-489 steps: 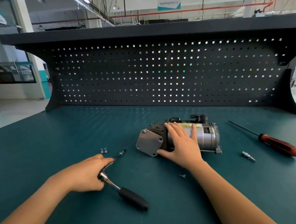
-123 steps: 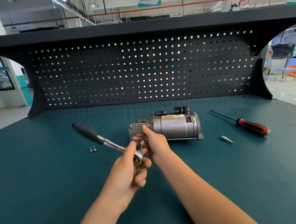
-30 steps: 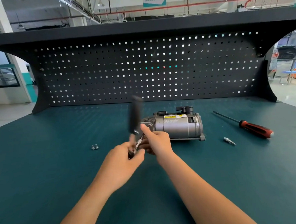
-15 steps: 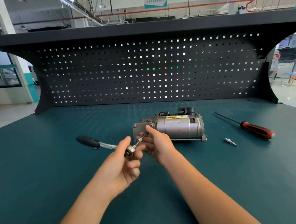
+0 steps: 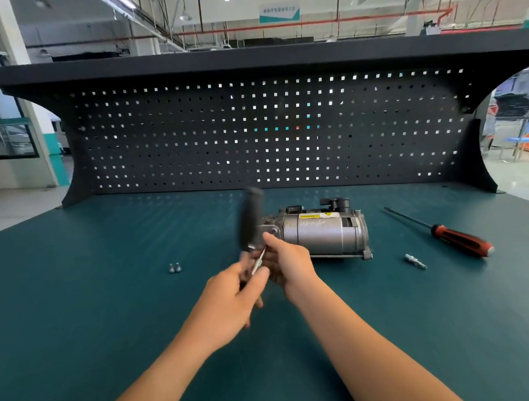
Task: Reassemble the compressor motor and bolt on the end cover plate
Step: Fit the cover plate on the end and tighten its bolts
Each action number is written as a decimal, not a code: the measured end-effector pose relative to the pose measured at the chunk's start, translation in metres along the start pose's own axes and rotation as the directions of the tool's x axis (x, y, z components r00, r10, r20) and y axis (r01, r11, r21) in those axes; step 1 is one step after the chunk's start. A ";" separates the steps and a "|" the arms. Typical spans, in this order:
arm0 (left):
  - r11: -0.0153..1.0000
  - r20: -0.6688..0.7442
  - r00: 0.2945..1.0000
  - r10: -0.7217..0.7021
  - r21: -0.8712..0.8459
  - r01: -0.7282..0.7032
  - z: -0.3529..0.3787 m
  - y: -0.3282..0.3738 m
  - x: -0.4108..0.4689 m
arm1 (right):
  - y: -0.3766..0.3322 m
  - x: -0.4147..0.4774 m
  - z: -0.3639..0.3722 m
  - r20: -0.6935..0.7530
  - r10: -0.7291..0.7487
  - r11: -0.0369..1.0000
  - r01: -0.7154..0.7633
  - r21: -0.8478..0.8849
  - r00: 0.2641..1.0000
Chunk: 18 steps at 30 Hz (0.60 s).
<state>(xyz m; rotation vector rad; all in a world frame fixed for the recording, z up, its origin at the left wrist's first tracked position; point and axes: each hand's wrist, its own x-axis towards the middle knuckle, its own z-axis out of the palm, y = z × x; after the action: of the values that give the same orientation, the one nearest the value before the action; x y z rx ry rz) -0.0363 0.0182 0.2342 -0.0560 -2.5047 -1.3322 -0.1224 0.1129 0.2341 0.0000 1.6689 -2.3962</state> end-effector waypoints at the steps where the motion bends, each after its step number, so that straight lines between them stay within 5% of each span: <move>1: 0.963 0.033 0.995 -0.096 -0.251 0.102 0.001 0.000 0.000 | 0.001 0.001 -0.001 0.016 0.009 1.000 -0.009 -0.008 1.000; 3: 0.740 0.139 0.959 -0.248 -0.612 0.280 0.000 -0.002 0.001 | 0.000 0.001 0.000 0.051 0.035 0.999 -0.034 -0.002 0.998; 5: 0.495 0.230 0.918 -0.325 -0.785 0.372 -0.004 -0.006 0.002 | 0.000 0.002 0.000 0.064 0.032 0.999 -0.030 -0.027 0.997; 7: 0.418 0.263 0.898 -0.352 -0.814 0.403 -0.006 -0.011 0.004 | 0.003 0.002 -0.001 0.040 -0.013 0.995 0.017 -0.094 0.999; 8: 0.473 0.237 0.903 -0.358 -0.788 0.394 -0.006 -0.013 0.005 | 0.004 0.002 -0.001 0.018 -0.042 0.990 0.044 -0.137 0.999; 11: 0.833 -0.026 0.966 -0.259 -0.511 0.210 -0.003 -0.015 0.006 | 0.009 0.002 -0.003 -0.035 -0.136 0.963 0.124 -0.241 0.990; 13: 0.976 -0.176 0.981 -0.079 -0.214 0.041 0.002 -0.016 0.004 | 0.010 0.005 -0.003 -0.067 -0.180 0.952 0.157 -0.263 0.981; 15: 0.978 -0.191 0.977 0.097 0.201 -0.058 0.007 -0.015 -0.001 | 0.008 0.007 -0.003 -0.089 -0.214 0.941 0.181 -0.287 0.973; 18: 0.754 -0.047 0.969 0.243 0.638 -0.158 0.019 -0.022 -0.006 | 0.006 0.010 -0.004 -0.084 -0.186 0.947 0.156 -0.281 0.979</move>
<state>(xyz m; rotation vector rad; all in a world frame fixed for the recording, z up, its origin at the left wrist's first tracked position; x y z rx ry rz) -0.0388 0.0218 0.2046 -0.0862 -2.6056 -0.3459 -0.1317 0.1125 0.2260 -0.0620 2.1208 -2.2975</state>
